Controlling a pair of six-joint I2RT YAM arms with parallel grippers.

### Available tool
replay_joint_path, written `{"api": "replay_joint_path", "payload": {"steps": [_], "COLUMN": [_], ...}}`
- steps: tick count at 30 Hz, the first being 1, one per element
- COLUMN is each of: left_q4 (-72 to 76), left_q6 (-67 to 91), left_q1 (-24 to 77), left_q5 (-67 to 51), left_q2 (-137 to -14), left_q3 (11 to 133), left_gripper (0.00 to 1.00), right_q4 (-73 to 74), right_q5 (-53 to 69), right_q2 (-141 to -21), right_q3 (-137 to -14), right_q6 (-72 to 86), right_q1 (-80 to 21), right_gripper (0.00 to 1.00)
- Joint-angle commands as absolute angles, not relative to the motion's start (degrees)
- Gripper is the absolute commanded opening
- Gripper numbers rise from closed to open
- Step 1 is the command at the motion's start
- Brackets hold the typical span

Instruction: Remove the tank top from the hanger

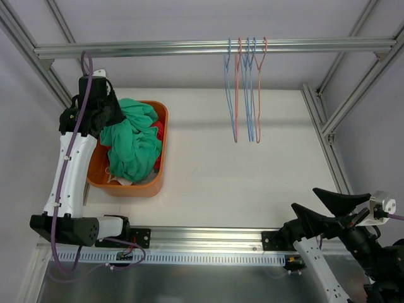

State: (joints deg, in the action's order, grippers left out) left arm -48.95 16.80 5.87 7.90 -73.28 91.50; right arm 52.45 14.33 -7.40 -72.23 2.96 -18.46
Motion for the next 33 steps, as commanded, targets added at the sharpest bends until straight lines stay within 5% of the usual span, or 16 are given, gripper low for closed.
{"api": "replay_joint_path", "payload": {"steps": [1,8,19,27,29,30,33], "left_q4": [-44.82,-44.83,-45.17,-49.21,-50.01,-51.14,-52.73], "left_q6": [18.28,23.28,23.29,24.70,24.70,24.70,24.17], "left_q1": [2.91,-1.04,-1.06,-0.35,-0.26,-0.35,-0.35], "left_q5": [3.61,0.45,-6.86,6.14,7.20,7.47,6.68], "left_q2": [-69.53,-73.90,-98.69,-90.45,-86.25,-84.83,-80.00], "left_q3": [88.78,73.14,73.47,74.61,76.46,77.33,81.73], "left_gripper": [0.00,0.00,0.00,0.00,0.17,0.45,0.77], "right_q4": [49.83,47.12,42.64,42.97,43.59,44.12,45.00], "right_q5": [15.38,16.34,19.95,22.15,22.32,22.50,22.59], "right_q2": [-6.24,-5.10,-3.96,-2.90,-3.34,-3.77,-4.30], "right_q3": [-71.63,-68.21,-61.45,-60.47,-61.26,-61.87,-62.49], "right_q6": [3.69,5.88,10.01,10.20,9.41,9.14,8.09], "right_q1": [-18.28,-18.37,-18.28,-18.28,-18.28,-18.28,-18.28], "right_gripper": [0.99,0.99,1.00,1.00,1.00,0.99,1.00]}}
